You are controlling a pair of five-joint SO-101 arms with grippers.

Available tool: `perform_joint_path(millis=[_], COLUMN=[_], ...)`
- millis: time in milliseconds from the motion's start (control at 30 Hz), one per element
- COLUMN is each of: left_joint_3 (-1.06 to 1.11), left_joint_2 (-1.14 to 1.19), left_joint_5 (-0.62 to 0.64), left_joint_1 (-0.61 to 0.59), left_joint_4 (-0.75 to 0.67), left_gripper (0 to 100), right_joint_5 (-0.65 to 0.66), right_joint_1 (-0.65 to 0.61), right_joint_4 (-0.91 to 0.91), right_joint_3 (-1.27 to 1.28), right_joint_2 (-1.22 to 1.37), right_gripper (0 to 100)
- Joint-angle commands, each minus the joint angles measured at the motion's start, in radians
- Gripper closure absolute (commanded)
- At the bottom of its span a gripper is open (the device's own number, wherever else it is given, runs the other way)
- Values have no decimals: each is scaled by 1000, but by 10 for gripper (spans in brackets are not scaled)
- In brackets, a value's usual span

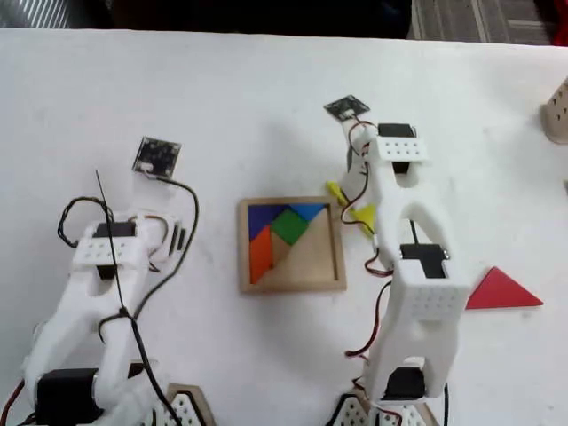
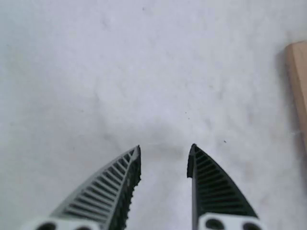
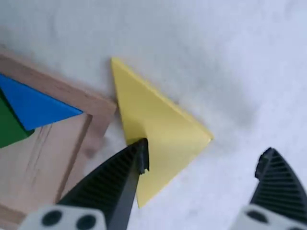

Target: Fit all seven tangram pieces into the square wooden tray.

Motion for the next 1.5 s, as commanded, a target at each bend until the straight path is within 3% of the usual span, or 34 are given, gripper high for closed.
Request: perform_joint_path(millis=[0,333,800,1133,1300,1467], left_joint_3=[-9,-9,-6,-8,-8,-9], left_joint_2=[-35,-35,-35,-35,-35,-35], left_joint_5=[-11,-11,-11,-11,-11,-11], left_joint_1=[-5,-8,-8,-8,-8,-8], left_joint_4=[5,5,5,5,5,5], left_gripper=[828,828,830,830,829,828], right_joint_5=[35,41,41,43,153,169], right_joint_1=[2,-56,-33,-2,-2,38], right_joint_4=[13,64,38,157,183,186], right_joint_3=[-9,-9,-17,-193,-249,-347], right_joint_2=[2,15,16,24,90,203], right_gripper=[661,660,661,659,659,659])
